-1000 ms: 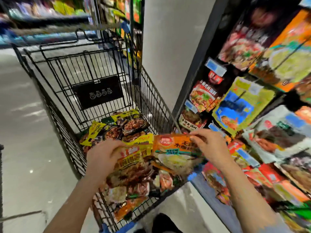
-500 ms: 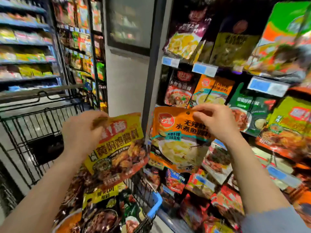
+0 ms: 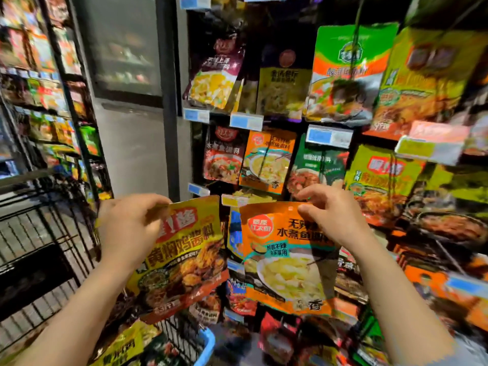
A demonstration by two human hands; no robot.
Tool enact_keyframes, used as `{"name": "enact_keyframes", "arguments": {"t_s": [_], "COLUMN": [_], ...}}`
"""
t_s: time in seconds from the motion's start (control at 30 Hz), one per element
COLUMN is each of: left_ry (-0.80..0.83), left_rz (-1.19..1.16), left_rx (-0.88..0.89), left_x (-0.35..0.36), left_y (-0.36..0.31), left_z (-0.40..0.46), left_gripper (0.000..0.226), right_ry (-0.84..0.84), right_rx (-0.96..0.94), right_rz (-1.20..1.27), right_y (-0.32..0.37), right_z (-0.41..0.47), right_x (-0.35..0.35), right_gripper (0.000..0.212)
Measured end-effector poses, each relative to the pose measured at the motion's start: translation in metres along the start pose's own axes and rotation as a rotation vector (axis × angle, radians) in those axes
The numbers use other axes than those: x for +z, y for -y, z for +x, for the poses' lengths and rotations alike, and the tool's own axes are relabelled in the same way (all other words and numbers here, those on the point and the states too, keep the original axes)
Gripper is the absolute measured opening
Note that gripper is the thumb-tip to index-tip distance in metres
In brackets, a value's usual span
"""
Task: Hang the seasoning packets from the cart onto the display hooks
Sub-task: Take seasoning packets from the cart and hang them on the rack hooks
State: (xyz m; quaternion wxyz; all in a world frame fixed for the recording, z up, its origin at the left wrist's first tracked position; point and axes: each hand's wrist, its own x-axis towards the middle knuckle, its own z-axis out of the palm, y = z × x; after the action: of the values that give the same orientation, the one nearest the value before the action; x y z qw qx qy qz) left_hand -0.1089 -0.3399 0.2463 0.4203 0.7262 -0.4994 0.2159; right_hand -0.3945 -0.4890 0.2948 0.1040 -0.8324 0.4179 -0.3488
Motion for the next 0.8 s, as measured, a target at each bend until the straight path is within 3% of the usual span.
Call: {"name": "enact_keyframes", "arguments": {"t_s": [0.1,0.33,0.5,0.8], "left_ry": [0.013,-0.032,-0.055,-0.03], "left_rz": [-0.028,-0.145,-0.128,-0.013], "left_rx": [0.013,-0.014,0.04,0.069], "left_x": [0.009,0.02,0.022,0.049], "left_y": [-0.003,0.014,0.021,0.042], "left_z": [0.004,0.016,0.03,0.06], "left_gripper": [0.028,0.031,0.03,0.027], "right_ry": [-0.036,-0.18,-0.276,-0.255], "right_rx": [0.032,0.005,0.037,0.029], "right_rz": [0.005,-0.026,0.069,0.321], "right_y": [-0.009,-0.005,0.011,0.001], "right_z": [-0.007,0.005,0.029,0.133], "right_x": [-0.002,0.007,0.024,0.087], "right_gripper": [0.02,0.059,0.066,0.069]}}
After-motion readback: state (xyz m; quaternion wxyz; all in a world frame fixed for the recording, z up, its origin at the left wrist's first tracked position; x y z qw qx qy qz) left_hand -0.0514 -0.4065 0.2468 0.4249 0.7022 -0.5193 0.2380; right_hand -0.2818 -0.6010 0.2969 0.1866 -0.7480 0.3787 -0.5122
